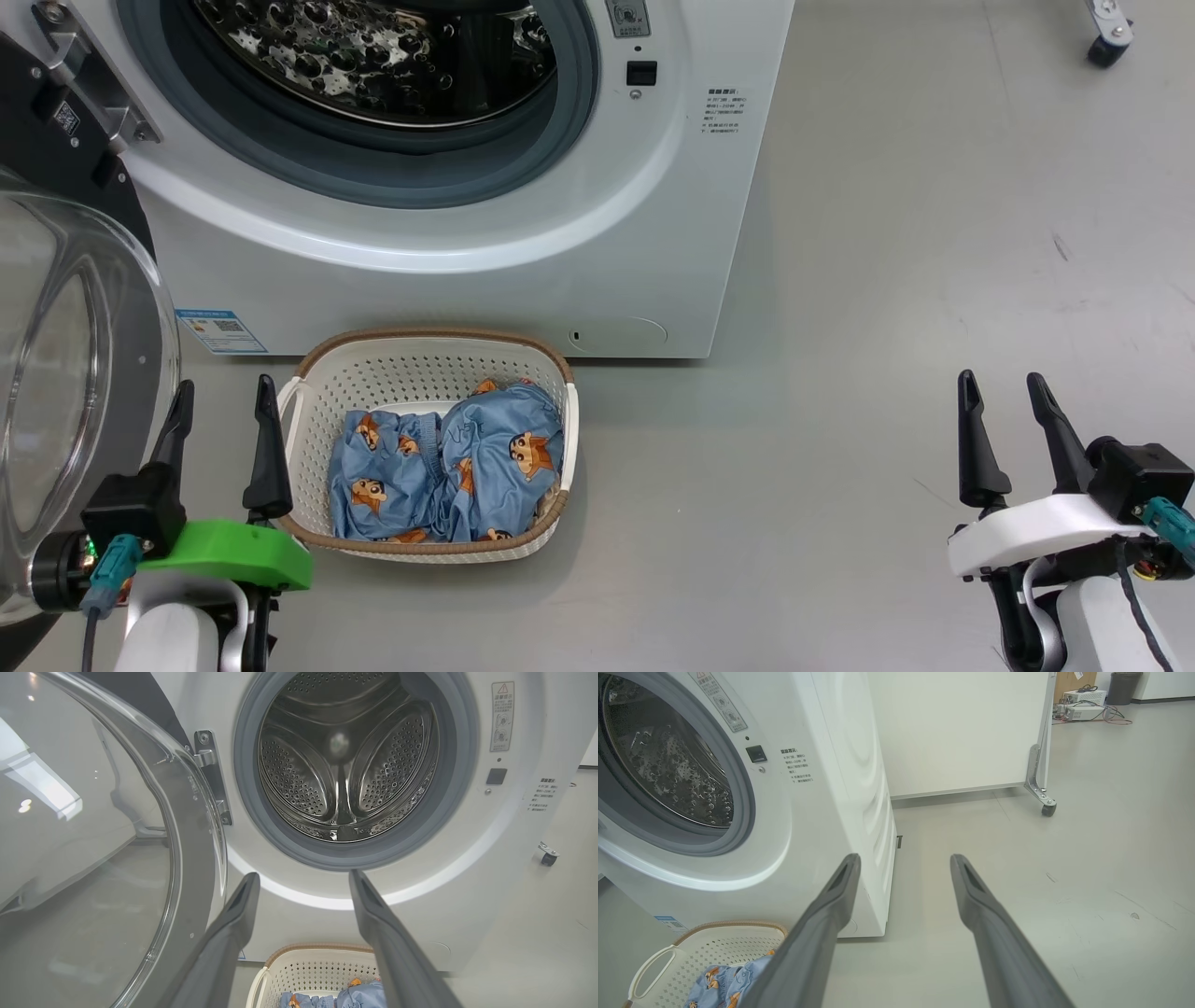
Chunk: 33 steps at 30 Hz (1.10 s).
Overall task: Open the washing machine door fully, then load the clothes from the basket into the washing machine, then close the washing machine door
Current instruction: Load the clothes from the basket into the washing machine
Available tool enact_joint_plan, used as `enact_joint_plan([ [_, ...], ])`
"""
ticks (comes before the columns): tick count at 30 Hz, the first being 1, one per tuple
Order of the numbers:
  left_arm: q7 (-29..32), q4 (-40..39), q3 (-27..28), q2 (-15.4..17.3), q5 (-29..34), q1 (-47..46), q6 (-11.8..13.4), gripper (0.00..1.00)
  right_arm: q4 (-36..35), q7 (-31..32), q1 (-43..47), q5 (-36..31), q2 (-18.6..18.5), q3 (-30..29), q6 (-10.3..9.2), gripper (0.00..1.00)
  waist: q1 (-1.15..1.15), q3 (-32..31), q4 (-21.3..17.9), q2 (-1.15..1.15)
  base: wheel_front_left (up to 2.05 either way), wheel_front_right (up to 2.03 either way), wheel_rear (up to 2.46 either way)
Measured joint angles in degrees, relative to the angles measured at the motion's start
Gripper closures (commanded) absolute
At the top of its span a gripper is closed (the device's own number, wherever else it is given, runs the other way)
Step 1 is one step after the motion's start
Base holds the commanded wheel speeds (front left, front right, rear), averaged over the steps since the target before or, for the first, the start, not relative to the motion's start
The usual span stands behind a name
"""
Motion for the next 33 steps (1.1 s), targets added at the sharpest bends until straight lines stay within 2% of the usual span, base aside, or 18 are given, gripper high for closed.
enact_joint_plan([
  [17,0.0,-0.33,-1.52,-0.01,-0.05,-0.04,0.0,0.0,-0.25,0.0,-0.04,0.41,-0.21,-0.09,0.0,0.0,0.0,1.8,0.28,0.0,0.0,0.0,0.0],
  [33,0.0,-0.45,-4.37,-0.07,-3.5,-1.99,0.0,0.0,-0.77,0.0,-1.59,0.59,-0.22,0.16,0.0,0.0,0.0,7.82,0.18,0.0,0.0,0.0,0.0],
])
